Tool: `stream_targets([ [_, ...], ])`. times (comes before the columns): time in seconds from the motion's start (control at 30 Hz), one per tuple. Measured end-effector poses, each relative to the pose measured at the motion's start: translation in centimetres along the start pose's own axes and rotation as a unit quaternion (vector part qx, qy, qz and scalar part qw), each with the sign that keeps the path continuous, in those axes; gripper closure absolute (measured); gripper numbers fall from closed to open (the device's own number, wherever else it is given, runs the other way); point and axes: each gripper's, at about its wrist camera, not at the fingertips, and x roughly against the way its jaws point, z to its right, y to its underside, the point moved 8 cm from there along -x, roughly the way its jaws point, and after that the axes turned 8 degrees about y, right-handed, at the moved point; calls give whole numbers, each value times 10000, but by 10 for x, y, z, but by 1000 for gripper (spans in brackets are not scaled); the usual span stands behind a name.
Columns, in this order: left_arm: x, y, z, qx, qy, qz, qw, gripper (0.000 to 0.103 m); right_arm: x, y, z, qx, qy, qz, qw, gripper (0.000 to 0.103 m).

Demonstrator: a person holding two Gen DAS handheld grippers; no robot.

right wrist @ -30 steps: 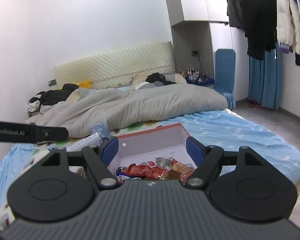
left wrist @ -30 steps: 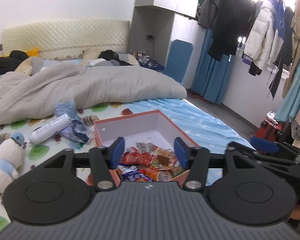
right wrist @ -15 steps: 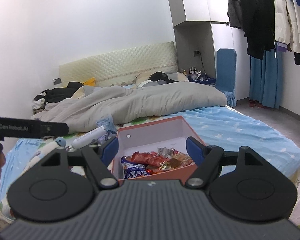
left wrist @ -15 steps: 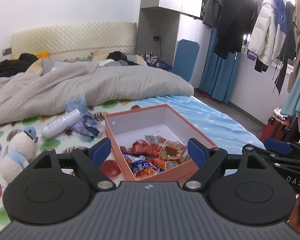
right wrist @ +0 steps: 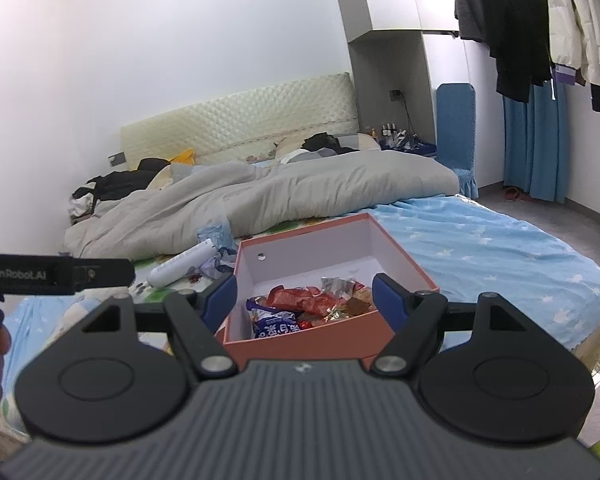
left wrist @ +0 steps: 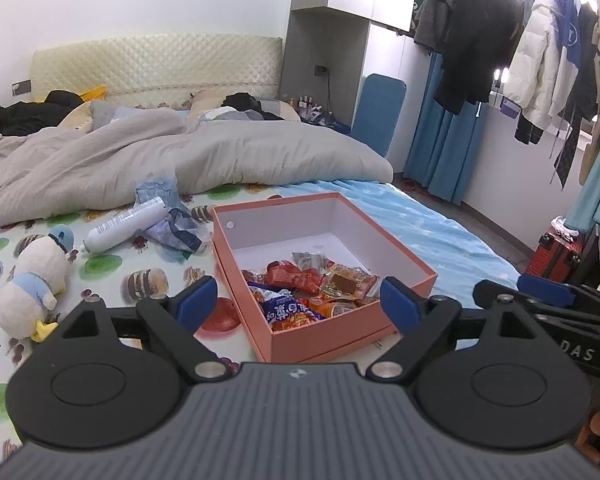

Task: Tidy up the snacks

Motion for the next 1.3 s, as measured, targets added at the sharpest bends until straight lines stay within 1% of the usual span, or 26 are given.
stream_targets([
  [0.13, -2, 4, -1, 42, 109, -83, 9999, 12, -1, 1, 0, -68, 43, -18, 10000, 27],
  [0.2, -4, 6, 1, -44, 136, -120, 9998, 5, -2, 3, 0, -47, 21, -36, 10000, 26],
  [0.23, -5, 7, 2, -88, 90, -115, 9999, 4, -3, 3, 1, -25, 37, -45, 10000, 17],
  [0.27, -5, 8, 1, -122, 21, -103, 9999, 2, -3, 3, 1, -20, 63, -36, 10000, 13],
  [0.3, -6, 9, 0, -131, -31, -94, 9999, 1, -4, 2, 2, -16, 87, -21, 10000, 3],
  [0.33, -7, 9, -1, -113, -46, -109, 9999, 0, -4, 2, 3, -1, 115, -14, 9999, 0],
  [0.43, -9, 10, -5, 24, -16, -122, 9999, 0, -7, 3, 3, 62, 225, -49, 9997, 0],
  [0.5, -10, 10, -7, 9, -24, -141, 9999, 0, -8, 4, 4, 40, 278, -62, 9996, 0],
  [0.63, -11, 9, -10, -44, -89, -178, 9998, 0, -8, 5, 4, -12, 256, -106, 9996, 0],
  [0.73, -12, 8, -9, -47, -45, -225, 9997, 0, -7, 5, 3, -9, 232, -106, 9997, 0],
  [0.83, -14, 10, -7, -89, -59, -365, 9993, 0, -6, 5, 3, -12, 212, -97, 9997, 0],
  [0.93, -12, 9, -8, -87, -119, -347, 9993, 0, -6, 5, 5, -17, 256, -98, 9996, 0],
  [1.07, -11, 7, -8, 37, -78, -299, 9995, 0, -6, 6, 9, -114, 321, -127, 9993, 0],
  [1.3, -12, 5, -8, 80, -110, -253, 9996, 0, -6, 6, 6, -46, 331, -142, 9993, 0],
])
